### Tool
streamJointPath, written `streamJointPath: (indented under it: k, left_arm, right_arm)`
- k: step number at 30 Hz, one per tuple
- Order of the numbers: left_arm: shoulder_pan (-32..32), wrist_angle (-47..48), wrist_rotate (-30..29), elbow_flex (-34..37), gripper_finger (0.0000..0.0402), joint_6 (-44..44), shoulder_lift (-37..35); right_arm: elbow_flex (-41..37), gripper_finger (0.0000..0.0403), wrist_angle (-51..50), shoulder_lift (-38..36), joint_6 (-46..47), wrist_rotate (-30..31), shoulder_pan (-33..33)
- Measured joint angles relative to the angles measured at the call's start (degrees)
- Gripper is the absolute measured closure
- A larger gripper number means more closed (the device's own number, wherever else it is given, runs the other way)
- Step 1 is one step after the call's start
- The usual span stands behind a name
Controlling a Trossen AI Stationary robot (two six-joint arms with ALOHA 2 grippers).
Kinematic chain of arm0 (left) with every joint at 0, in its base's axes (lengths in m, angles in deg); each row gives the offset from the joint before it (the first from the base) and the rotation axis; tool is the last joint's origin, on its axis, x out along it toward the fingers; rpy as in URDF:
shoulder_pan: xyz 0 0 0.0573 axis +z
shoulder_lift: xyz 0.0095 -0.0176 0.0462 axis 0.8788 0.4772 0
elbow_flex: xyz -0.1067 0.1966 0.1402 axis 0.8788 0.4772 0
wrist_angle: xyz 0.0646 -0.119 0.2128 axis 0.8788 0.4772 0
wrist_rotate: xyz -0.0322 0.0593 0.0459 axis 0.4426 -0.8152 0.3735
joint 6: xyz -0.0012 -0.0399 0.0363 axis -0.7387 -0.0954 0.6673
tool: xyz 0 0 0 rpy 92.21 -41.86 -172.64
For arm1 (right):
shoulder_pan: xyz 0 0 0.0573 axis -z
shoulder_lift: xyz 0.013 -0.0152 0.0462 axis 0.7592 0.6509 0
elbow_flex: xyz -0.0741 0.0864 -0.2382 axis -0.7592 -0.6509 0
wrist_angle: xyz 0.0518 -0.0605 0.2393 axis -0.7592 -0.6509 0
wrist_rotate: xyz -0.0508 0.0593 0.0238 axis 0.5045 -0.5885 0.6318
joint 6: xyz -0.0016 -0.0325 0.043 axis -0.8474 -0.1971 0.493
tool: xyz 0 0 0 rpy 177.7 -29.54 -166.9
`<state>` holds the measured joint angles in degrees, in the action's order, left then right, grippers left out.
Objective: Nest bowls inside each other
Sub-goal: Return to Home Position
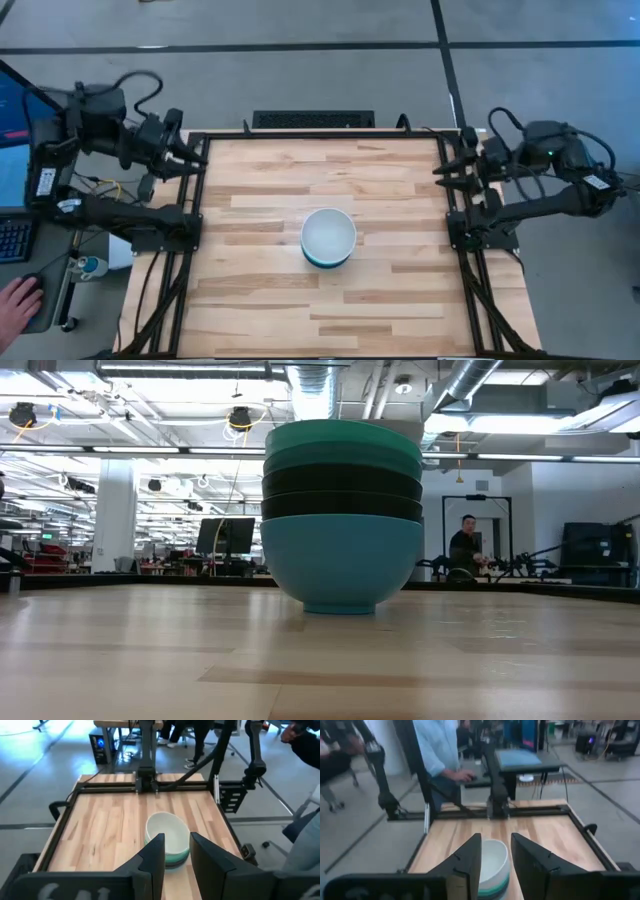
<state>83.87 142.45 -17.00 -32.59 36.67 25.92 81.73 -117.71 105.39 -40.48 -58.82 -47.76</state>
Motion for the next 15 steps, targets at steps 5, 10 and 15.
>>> streamJointPath:
  k: [5,10,15]
  left_arm:
    - [0.0,-10.9,1.7,20.4,0.0321,0.0,-12.7]
    - [0.0,-29.5,3.2,44.1,0.0321,-4.0,-26.6]
    - [0.0,-44.1,5.2,63.4,0.0321,-8.0,-38.3]
  right_arm:
    - [-9.9,0.0274,4.1,-8.0,3.9,0.2,0.0]
    - [-19.4,0.0274,11.4,-14.9,3.0,-0.5,0.0]
    - [-30.4,0.0274,17.8,-22.6,1.9,-2.4,0.0]
